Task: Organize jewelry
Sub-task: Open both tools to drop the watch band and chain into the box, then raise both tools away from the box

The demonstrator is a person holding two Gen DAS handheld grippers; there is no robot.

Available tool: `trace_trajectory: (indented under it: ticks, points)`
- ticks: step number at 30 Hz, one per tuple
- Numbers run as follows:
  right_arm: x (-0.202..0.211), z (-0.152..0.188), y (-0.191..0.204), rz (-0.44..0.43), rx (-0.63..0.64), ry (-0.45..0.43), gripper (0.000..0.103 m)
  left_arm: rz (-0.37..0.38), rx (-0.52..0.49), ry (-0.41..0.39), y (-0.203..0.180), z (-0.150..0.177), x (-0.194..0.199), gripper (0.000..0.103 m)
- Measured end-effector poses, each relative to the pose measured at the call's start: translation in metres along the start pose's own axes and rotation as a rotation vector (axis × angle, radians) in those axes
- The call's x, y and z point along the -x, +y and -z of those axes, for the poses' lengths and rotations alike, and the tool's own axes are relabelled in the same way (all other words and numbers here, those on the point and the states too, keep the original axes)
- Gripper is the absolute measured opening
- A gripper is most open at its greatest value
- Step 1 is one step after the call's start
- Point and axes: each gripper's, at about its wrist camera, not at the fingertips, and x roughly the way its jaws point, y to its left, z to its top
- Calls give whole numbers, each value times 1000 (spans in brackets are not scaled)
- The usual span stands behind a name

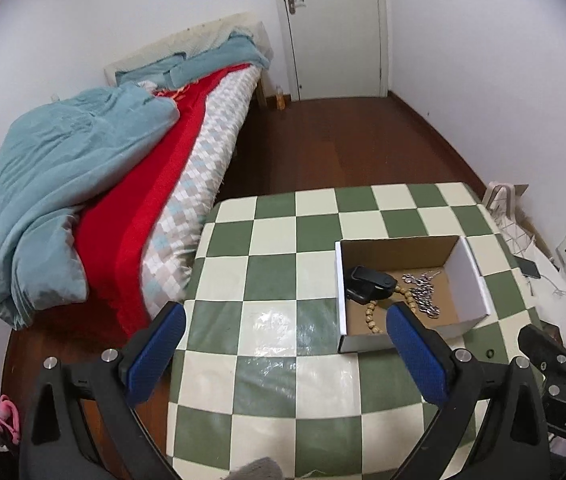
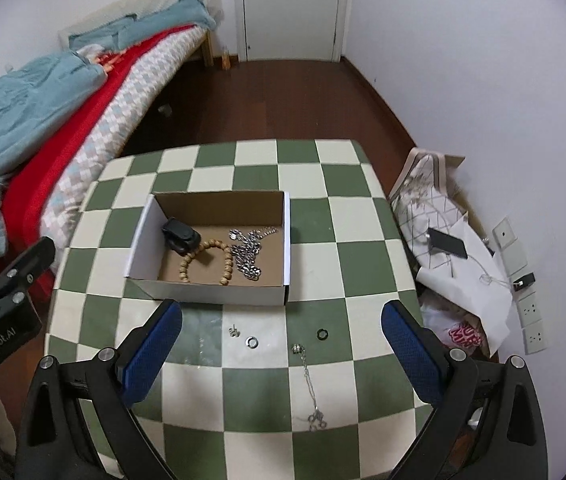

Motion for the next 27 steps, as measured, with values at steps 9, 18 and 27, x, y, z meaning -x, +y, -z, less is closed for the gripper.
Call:
trace_trajectory:
  ticks: [9, 18, 27]
  points:
    - [64, 22, 2, -2, -3, -103, 101, 5, 7, -79, 5, 17, 58, 102]
    - [100, 38, 3, -36, -7, -159, 101, -8, 43, -140, 11, 32, 92, 102]
    - [49, 79, -42, -19, -143, -79, 100, -168, 27, -113, 3, 63, 67, 102]
